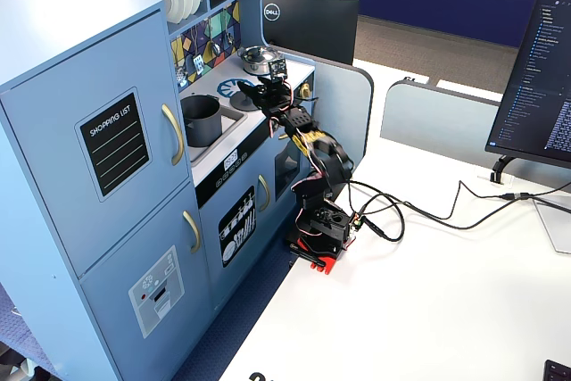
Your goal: Take off the lid from the gray recipient and place it on the counter
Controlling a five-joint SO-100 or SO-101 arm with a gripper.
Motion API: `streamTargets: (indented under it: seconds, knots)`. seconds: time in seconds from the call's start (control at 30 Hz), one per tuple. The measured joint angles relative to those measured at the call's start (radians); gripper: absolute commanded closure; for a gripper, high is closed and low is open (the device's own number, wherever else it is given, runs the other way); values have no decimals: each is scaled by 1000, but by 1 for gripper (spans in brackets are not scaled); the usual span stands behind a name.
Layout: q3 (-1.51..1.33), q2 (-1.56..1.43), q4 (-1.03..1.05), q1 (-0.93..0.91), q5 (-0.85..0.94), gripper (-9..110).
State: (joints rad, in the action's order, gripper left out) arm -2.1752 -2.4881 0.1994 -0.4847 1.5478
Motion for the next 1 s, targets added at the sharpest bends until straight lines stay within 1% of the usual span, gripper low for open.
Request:
streamTargets:
  seconds: [0.03, 0.13, 0.2, 0.33, 0.43, 0.57, 0.73, 0.9, 1.0]
  knots:
    - [0, -63, 92, 25, -11, 102]
    - [-12, -225, 330, 100, -29, 102]
    - [-48, -327, 451, 166, -35, 102]
    - [-156, -509, 614, 265, -18, 102]
    - [-239, -574, 726, 319, 0, 102]
    - [-359, -592, 796, 408, 11, 102]
    - [-545, -627, 808, 505, 9, 102]
    - [-735, -666, 808, 526, 31, 102]
    - [-811, -680, 842, 526, 48, 102]
